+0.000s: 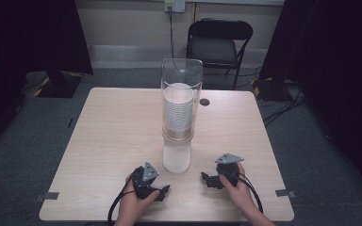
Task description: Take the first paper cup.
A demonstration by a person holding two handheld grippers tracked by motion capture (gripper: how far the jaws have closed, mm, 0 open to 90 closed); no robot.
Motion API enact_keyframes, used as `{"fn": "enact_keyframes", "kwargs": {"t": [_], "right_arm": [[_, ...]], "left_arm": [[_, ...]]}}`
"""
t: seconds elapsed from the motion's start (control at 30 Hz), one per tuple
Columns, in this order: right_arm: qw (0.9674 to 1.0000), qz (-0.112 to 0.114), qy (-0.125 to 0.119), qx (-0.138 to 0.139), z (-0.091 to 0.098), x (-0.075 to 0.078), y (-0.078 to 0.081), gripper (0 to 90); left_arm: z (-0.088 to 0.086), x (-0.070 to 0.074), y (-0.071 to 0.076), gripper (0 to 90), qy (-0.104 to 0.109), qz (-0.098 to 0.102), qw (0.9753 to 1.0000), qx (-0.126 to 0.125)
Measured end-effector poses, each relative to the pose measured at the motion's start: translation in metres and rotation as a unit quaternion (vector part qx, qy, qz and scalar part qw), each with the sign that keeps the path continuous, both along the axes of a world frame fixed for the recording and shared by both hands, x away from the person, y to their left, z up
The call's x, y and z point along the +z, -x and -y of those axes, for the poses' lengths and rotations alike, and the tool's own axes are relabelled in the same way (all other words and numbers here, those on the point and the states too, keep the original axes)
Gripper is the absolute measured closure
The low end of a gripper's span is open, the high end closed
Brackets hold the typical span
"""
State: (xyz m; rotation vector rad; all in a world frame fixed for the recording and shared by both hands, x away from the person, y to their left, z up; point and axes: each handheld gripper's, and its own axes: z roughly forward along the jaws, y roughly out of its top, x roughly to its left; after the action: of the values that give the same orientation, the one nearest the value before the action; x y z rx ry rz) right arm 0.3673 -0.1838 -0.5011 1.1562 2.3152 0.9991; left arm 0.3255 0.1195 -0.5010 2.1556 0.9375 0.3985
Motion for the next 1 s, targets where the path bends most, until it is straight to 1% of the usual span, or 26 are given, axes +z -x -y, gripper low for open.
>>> {"fn": "enact_keyframes", "kwargs": {"t": [0.17,0.2,0.23,0.27,0.3,0.33,0.4,0.43,0.47,0.5,0.53,0.57,0.63,0.67,0.7,0.73,0.8,0.87,0.9,0.93,0.97,1.0], "right_arm": [[1.0,0.0,0.001,-0.002,0.0,0.0,0.0,11.2],[1.0,0.0,0.001,-0.002,0.0,0.0,0.0,11.2],[1.0,0.0,0.001,-0.002,0.0,0.0,0.0,11.2],[1.0,0.0,0.001,-0.002,0.0,0.0,0.0,11.2],[1.0,0.0,0.001,-0.002,0.0,0.0,0.0,11.2],[1.0,0.0,0.001,-0.002,0.0,0.0,0.0,11.2],[1.0,0.0,0.001,-0.002,0.0,0.0,0.0,11.2],[1.0,0.0,0.001,-0.002,0.0,0.0,0.0,11.2],[1.0,0.0,0.001,-0.002,0.0,0.0,0.0,11.0],[1.0,0.002,0.002,-0.002,0.0,0.0,0.0,10.9],[1.0,0.002,0.002,-0.002,0.0,0.0,0.0,10.9],[1.0,0.002,0.002,-0.003,0.0,0.0,0.0,10.9],[1.0,0.001,0.002,-0.004,0.0,0.0,0.0,10.9],[1.0,0.001,0.002,-0.004,0.0,0.0,0.0,10.9],[1.0,0.001,0.002,-0.004,0.0,0.0,0.0,10.9],[1.0,0.001,0.002,-0.003,0.0,0.0,0.0,10.9],[1.0,0.0,0.002,-0.004,0.0,0.0,0.0,10.9],[1.0,0.002,0.002,-0.003,0.0,0.0,0.0,10.9],[1.0,0.002,0.002,-0.003,0.0,0.0,0.0,10.9],[1.0,0.0,0.002,-0.004,0.0,0.0,0.0,10.9],[1.0,0.001,0.002,-0.004,0.0,0.0,0.0,10.9],[1.0,0.001,0.002,-0.004,0.0,0.0,0.0,10.9]], "left_arm": [[0.002,0.0,-0.001,10.7,-0.002,-0.004,1.0,-0.001],[0.001,0.0,-0.002,10.9,0.0,-0.003,1.0,-0.002],[0.002,0.0,-0.002,12.2,0.009,-0.002,1.0,0.002],[0.0,0.002,-0.002,17.0,0.005,-0.004,1.0,-0.002],[0.001,0.001,-0.004,18.2,0.015,-0.003,0.9999,-0.001],[0.001,0.002,-0.004,17.0,0.017,-0.007,0.9998,0.0],[0.002,0.003,-0.005,16.2,0.018,-0.01,0.9998,-0.001],[0.002,0.003,-0.005,16.2,0.019,-0.008,0.9998,0.0],[0.002,0.003,-0.005,16.1,0.015,-0.004,0.9999,-0.002],[0.003,0.005,-0.005,16.1,0.019,-0.005,0.9998,-0.001],[0.002,0.007,-0.006,16.2,0.025,0.0,0.9997,-0.004],[0.002,0.01,-0.007,16.1,0.036,-0.001,0.9994,-0.002],[0.003,0.02,-0.011,16.1,0.049,0.01,0.9988,0.005],[0.004,0.023,-0.012,15.9,0.061,0.011,0.998,0.011],[0.004,0.023,-0.012,15.9,0.061,0.011,0.998,0.011],[0.003,0.033,-0.015,15.8,0.077,0.025,0.9966,0.011],[0.003,0.043,-0.018,15.8,0.083,0.034,0.996,0.001],[0.004,0.053,-0.021,16.2,0.088,0.042,0.9952,-0.001],[0.004,0.053,-0.021,16.3,0.088,0.042,0.9952,-0.001],[0.006,0.063,-0.025,16.3,0.089,0.043,0.9951,0.001],[0.007,0.067,-0.028,16.3,0.089,0.043,0.9951,-0.003],[0.009,0.07,-0.03,16.4,0.093,0.042,0.9948,-0.002]]}}
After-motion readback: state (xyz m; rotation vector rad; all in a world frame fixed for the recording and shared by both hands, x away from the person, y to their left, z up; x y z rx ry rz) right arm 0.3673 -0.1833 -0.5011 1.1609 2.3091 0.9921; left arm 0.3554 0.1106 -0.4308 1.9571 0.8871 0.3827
